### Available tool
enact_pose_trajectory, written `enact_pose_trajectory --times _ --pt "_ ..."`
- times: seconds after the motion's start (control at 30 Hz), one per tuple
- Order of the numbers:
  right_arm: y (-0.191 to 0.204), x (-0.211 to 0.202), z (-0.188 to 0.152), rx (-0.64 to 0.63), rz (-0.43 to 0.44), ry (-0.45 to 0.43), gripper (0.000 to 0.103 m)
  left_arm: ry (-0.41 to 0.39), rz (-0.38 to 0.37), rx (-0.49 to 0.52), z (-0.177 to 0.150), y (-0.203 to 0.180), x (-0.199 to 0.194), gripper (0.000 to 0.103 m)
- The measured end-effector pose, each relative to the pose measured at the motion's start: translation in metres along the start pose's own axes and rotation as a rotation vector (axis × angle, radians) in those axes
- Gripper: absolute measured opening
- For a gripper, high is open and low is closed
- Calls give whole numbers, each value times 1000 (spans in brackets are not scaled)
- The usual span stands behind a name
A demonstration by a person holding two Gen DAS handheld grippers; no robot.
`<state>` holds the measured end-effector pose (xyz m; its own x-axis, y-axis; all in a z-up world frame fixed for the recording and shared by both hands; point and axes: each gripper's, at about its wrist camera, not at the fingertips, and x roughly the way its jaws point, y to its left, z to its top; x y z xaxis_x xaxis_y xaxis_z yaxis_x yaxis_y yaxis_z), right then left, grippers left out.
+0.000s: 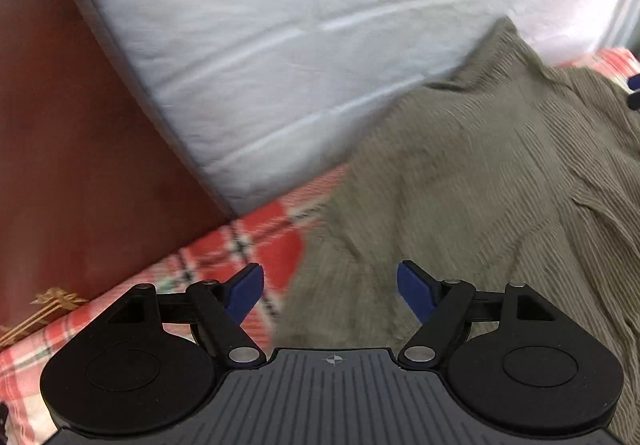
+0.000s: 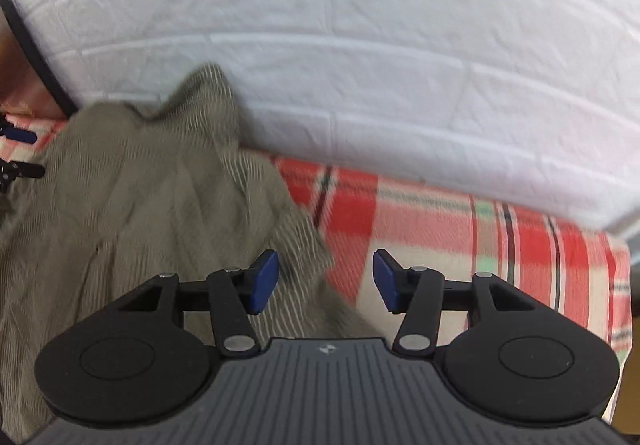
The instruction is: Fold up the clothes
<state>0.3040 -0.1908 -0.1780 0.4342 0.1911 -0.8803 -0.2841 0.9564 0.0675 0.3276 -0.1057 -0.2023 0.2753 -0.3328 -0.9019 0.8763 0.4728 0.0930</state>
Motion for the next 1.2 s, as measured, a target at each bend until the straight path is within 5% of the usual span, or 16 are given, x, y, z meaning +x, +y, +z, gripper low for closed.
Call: enact_pose_trajectory --times 0.17,0.3,0.37,0.4,0.43,0.47,0.53,0.67,0.9,0.97,1.03,1.1,1.2 --pt "-4 6 -4 20 7 -4 58 37 6 -25 4 -7 10 82" --pt "-4 15 4 9 26 -4 57 54 15 -73 5 -3 17 36" --pt "-4 24 6 7 35 29 55 53 11 -98 5 -2 17 28" --pt "-4 28 6 10 43 49 39 50 12 -104 5 -2 16 19" --pt "-4 31 6 12 51 66 13 45 18 -101 4 -2 15 12" --pt "-5 30 7 13 51 67 5 40 25 -98 4 -3 13 10" --pt "-7 23 11 16 35 30 5 23 43 -87 2 -5 9 6" --pt "-20 10 24 60 3 -55 4 1 68 -109 5 1 8 6" --pt "-13 36 28 54 -86 -39 4 14 103 -166 17 3 23 10" --pt "-12 42 24 67 -112 -38 6 11 119 -169 16 3 22 20" --pt "-5 41 23 41 -143 -50 17 14 154 -157 13 4 17 66" --pt "-4 26 23 25 -143 -72 32 4 175 -143 9 8 2 77" --pt "-11 -14 19 52 -97 -133 32 -31 200 -139 -3 14 -32 79"
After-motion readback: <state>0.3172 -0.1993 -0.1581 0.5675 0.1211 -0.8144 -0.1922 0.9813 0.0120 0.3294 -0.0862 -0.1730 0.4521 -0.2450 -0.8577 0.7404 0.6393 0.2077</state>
